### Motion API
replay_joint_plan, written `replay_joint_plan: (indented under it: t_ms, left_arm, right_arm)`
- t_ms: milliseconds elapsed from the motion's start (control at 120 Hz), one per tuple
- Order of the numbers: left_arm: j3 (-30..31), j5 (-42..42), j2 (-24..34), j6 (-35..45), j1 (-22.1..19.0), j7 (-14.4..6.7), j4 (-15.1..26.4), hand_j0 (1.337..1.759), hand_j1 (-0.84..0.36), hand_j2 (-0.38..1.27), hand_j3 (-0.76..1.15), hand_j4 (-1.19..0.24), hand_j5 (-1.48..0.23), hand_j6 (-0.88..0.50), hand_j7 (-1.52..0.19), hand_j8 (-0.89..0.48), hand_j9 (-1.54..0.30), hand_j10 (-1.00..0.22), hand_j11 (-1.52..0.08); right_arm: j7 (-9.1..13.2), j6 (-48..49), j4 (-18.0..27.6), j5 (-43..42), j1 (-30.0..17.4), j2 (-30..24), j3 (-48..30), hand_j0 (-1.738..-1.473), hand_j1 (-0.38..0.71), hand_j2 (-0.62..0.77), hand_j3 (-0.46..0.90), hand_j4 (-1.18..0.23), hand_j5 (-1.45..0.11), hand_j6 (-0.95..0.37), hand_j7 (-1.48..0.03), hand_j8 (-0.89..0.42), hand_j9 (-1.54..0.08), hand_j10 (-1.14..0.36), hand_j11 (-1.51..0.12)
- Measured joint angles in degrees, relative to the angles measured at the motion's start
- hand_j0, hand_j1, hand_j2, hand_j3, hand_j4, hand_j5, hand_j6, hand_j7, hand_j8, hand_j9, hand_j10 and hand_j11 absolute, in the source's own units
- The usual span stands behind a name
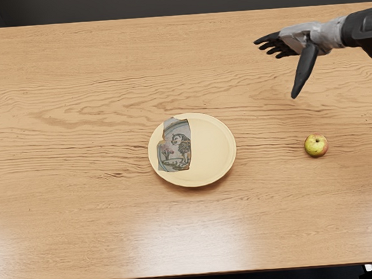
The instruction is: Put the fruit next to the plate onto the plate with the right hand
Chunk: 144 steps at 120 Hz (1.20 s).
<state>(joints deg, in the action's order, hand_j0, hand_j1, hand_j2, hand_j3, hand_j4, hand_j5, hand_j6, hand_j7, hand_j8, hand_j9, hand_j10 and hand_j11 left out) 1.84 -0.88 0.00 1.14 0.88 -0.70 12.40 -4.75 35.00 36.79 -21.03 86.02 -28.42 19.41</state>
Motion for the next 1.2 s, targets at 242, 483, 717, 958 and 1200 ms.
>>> replay_joint_plan:
  t_ms: [242,483,717,958,1200]
  left_arm:
    - [0.0,0.0,0.0,0.0,0.0,0.0,0.0,1.658,0.35,0.0,0.0,0.0,0.0,0.0,0.0,0.0,0.0,0.0,0.0]
    - [0.0,0.0,0.0,0.0,0.0,0.0,0.0,1.658,0.35,0.0,0.0,0.0,0.0,0.0,0.0,0.0,0.0,0.0,0.0]
    - [0.0,0.0,0.0,0.0,0.0,0.0,0.01,1.658,0.35,0.0,0.0,0.0,0.0,0.0,0.0,0.0,0.0,0.0,0.0]
    - [0.0,0.0,0.0,0.0,0.0,0.0,0.01,1.658,0.35,0.0,0.0,0.0,0.0,0.0,0.0,0.0,0.0,0.0,0.0]
    - [0.0,0.0,0.0,0.0,0.0,0.0,0.0,1.658,0.35,0.0,0.0,0.0,0.0,0.0,0.0,0.0,0.0,0.0,0.0]
  right_arm:
    - [0.02,0.0,0.17,0.17,0.15,-0.35,-2.17,-1.658,-0.33,0.0,0.0,-0.02,-0.03,-0.02,-0.03,-0.02,-0.03,-0.02,-0.03]
    - [16.56,0.01,17.76,-3.92,1.42,-7.33,-4.56,-1.658,-0.32,0.0,0.0,-0.02,-0.03,-0.02,-0.03,-0.02,-0.03,-0.02,-0.03]
    - [26.43,0.01,38.57,-13.45,5.07,-18.09,-8.38,-1.658,-0.32,0.0,0.0,-0.02,-0.03,-0.03,-0.03,-0.02,-0.03,-0.02,-0.03]
    - [31.26,-8.87,43.04,-21.94,0.16,-16.33,-9.02,-1.658,-0.32,0.0,0.0,-0.03,-0.03,-0.03,-0.03,-0.03,-0.03,-0.02,-0.03]
    - [33.19,-20.95,53.93,-27.29,-4.93,-22.31,-9.41,-1.658,-0.32,0.0,0.0,-0.03,-0.03,-0.03,-0.03,-0.03,-0.03,-0.03,-0.03]
